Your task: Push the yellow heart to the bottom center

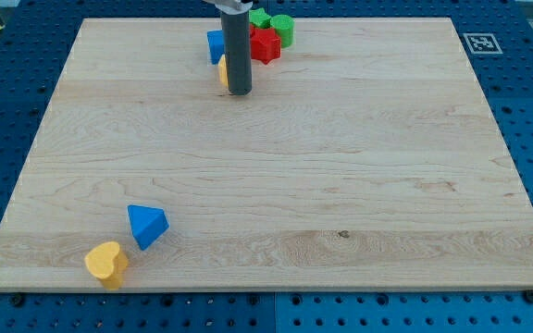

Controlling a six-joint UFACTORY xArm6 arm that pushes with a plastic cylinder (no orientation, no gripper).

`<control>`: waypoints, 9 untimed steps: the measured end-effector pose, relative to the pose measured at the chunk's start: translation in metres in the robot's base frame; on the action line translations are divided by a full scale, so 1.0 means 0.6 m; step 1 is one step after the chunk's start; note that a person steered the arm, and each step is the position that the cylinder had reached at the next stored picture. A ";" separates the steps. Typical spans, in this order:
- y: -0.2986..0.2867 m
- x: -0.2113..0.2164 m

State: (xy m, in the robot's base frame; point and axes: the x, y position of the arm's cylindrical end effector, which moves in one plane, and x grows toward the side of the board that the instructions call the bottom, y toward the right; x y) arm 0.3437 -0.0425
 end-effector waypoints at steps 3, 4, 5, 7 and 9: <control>-0.111 0.006; -0.231 0.046; -0.320 0.132; -0.390 0.335; -0.276 0.458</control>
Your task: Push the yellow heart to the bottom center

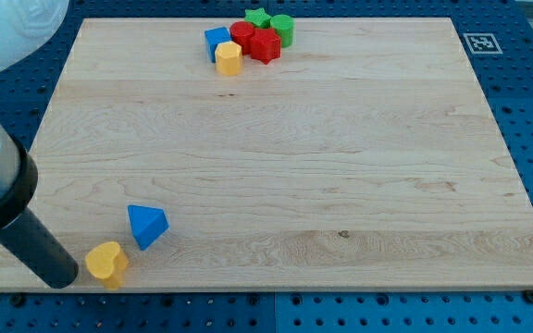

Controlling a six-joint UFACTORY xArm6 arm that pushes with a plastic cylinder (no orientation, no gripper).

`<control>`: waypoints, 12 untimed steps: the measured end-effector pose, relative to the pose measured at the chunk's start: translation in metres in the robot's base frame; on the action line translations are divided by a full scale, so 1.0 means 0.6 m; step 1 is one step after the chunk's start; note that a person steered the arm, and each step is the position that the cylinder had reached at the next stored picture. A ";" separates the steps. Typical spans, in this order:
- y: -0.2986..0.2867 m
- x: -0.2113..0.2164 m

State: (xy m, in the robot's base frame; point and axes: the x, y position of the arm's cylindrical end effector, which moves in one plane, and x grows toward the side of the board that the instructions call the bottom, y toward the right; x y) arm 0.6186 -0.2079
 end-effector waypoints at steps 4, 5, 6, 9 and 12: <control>0.035 -0.002; 0.067 -0.002; 0.099 -0.002; 0.177 -0.050; 0.290 -0.046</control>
